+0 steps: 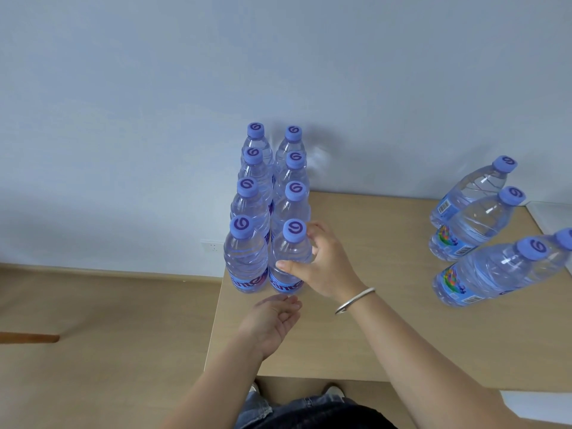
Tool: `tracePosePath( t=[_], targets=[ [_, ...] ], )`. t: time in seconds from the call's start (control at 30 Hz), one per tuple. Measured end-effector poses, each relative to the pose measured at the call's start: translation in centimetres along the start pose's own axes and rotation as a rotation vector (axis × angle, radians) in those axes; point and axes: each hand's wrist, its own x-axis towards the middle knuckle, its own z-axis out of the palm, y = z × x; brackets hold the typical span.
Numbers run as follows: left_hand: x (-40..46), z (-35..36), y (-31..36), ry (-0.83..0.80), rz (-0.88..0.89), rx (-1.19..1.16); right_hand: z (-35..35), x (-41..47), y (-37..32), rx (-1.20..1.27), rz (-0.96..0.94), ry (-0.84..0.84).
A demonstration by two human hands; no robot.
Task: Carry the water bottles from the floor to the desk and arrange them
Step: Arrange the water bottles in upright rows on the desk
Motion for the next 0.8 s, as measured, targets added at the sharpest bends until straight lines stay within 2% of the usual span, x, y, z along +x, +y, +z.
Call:
tracePosePath(
  t=[0.17, 0.33, 0.5, 0.57, 0.63, 0.8],
  targets=[
    [-0.2, 0.1, -0.2, 0.031, 0.020, 0.050, 0.1, -0.1, 0.3, -0.005, -0.004, 0.001],
    [-0.6, 0.2, -0.8, 0.051, 0.094, 0.231, -0.1, 0.0, 0.5, -0.073, 0.011, -0.045],
    [-1.0, 1.2, -2.1, -0.020, 0.141, 0.382, -1.6, -1.3, 0.8, -0.059, 0.010, -0.085],
    [-1.3, 2.3, -2.6, -0.061, 0.133, 0.461, -3.1, -2.4, 1.3, -0.065, 0.040, 0.021],
    [-1.1, 3.3, -3.2, -0.082, 0.138, 0.568, -5.4, -3.6, 2.0, -0.110, 0.040, 0.228],
    [0.4, 6.1, -4.2, -0.112, 0.181, 0.792, -13.5, -7.2, 4.5, -0.347, -0.056, 0.961]
  ],
)
